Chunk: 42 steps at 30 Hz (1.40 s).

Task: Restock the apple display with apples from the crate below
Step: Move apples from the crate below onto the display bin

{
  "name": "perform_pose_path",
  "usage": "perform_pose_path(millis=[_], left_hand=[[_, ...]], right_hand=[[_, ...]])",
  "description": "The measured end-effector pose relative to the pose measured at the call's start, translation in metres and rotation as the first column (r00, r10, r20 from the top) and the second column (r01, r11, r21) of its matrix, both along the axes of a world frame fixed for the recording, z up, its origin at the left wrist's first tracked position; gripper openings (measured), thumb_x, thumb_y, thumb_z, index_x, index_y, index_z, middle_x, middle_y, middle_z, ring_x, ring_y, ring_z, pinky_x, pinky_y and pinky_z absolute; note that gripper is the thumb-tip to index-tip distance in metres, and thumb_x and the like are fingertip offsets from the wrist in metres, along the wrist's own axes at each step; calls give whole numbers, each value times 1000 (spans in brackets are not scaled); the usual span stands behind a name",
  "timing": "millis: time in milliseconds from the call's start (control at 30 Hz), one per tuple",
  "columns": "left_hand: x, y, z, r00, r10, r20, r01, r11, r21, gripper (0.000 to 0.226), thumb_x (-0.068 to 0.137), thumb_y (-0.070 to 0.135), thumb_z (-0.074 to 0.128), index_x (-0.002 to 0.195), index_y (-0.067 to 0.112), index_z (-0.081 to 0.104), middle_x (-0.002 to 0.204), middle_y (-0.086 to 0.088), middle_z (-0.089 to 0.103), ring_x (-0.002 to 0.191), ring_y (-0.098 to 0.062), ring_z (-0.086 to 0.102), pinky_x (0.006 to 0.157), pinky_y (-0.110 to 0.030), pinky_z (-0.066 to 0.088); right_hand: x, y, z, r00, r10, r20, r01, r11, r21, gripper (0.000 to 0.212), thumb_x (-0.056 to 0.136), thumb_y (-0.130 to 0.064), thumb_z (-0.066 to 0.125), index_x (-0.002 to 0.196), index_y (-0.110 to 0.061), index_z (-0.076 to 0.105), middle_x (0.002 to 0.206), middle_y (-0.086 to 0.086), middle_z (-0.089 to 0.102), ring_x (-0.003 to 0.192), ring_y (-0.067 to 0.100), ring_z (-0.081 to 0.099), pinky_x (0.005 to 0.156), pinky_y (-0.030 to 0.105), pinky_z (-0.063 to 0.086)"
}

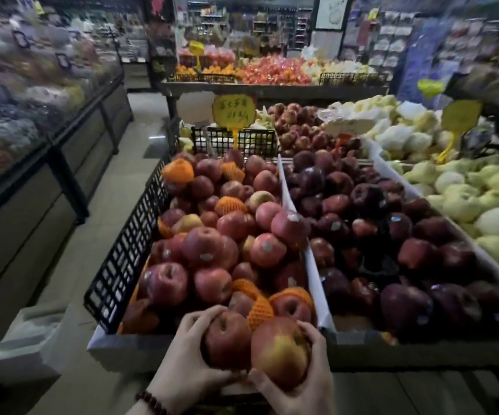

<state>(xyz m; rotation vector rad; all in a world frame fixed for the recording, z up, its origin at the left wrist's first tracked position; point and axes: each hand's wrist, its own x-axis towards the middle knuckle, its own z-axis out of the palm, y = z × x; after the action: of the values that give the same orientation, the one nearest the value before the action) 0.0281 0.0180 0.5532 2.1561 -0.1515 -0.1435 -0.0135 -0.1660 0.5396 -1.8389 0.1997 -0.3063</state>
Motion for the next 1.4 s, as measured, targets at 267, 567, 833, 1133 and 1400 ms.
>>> perform_pose_path(millis=[267, 567, 833, 1133, 1400], left_hand=[[88, -47, 30, 999, -8, 44, 0, 981, 192, 93, 58, 41, 81, 136, 35, 31, 120, 1, 41, 109, -16, 48, 88, -22, 42], [155, -72, -13, 989, -96, 112, -9, 720, 694, 89, 70, 45, 70, 142, 26, 20, 126, -6, 50, 117, -27, 48, 96, -39, 40], [147, -70, -29, 971, -204, 121, 81, 764, 640, 92, 78, 16, 58, 146, 38, 0, 139, -5, 38, 122, -26, 44, 101, -38, 39], [147, -66, -28, 975, -197, 102, 103, 810, 577, 86, 76, 19, 61, 147, 23, 12, 141, -4, 40, 126, -25, 43, 111, -37, 32], [146, -78, -6, 976, -169, -136, 214, 851, 480, 110, 75, 14, 69, 148, 28, -13, 159, -16, 4, 147, -33, 2, 120, -45, 11]], right_hand=[[46, -26, 31, 996, -51, -79, 42, 993, -114, 98, 40, -59, 88, 125, -36, 43, 124, -12, 50, 112, 15, 53, 92, 26, 49], [107, -47, 14, 988, -117, -100, 81, 948, -308, 88, 64, -34, 88, 135, -21, 37, 124, -7, 38, 111, 9, 41, 84, 11, 37], [149, -42, -18, 995, -20, -102, -35, 859, -510, 76, 73, -35, 81, 135, -18, 39, 139, 3, 44, 127, 18, 46, 102, 30, 49], [149, -42, -12, 937, -80, -341, -240, 560, -793, 99, 85, -67, 47, 155, -18, -2, 166, 4, -4, 150, 37, -7, 118, 57, 4], [147, -55, 20, 951, 28, -309, -223, 755, -617, 80, 89, -37, 63, 152, -18, 19, 163, 8, 13, 151, 35, 5, 122, 49, 12]])
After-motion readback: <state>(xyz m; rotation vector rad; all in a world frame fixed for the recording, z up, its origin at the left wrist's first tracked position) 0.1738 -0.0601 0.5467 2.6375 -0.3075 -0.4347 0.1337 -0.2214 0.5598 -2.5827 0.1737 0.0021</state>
